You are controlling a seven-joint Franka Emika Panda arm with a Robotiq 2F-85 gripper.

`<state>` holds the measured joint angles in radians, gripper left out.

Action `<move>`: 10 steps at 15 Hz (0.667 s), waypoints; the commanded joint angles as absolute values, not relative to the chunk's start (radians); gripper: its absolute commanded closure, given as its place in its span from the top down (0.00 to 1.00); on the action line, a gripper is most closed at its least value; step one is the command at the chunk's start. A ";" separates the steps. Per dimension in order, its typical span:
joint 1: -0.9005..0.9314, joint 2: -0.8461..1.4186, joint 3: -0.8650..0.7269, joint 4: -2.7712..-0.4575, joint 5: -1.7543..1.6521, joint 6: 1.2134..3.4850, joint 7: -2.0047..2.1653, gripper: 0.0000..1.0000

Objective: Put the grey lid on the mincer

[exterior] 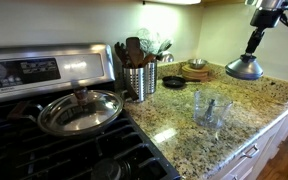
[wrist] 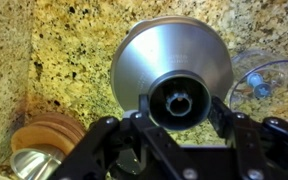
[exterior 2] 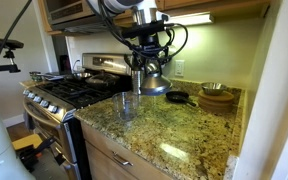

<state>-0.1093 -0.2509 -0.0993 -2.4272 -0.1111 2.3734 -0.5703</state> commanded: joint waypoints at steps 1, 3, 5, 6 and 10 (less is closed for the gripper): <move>-0.055 -0.354 -0.080 -2.473 -0.144 2.324 -0.557 0.35; -0.022 -0.371 -0.063 -2.475 -0.144 2.306 -0.558 0.35; 0.011 -0.370 -0.040 -2.475 -0.145 2.294 -0.557 0.35; 0.029 -0.365 -0.027 -2.476 -0.143 2.292 -0.557 0.35; 0.081 -0.344 -0.006 -2.476 -0.122 2.292 -0.573 0.35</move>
<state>0.0463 -0.3292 -0.0066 -2.4642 -0.1205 2.3123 -0.5702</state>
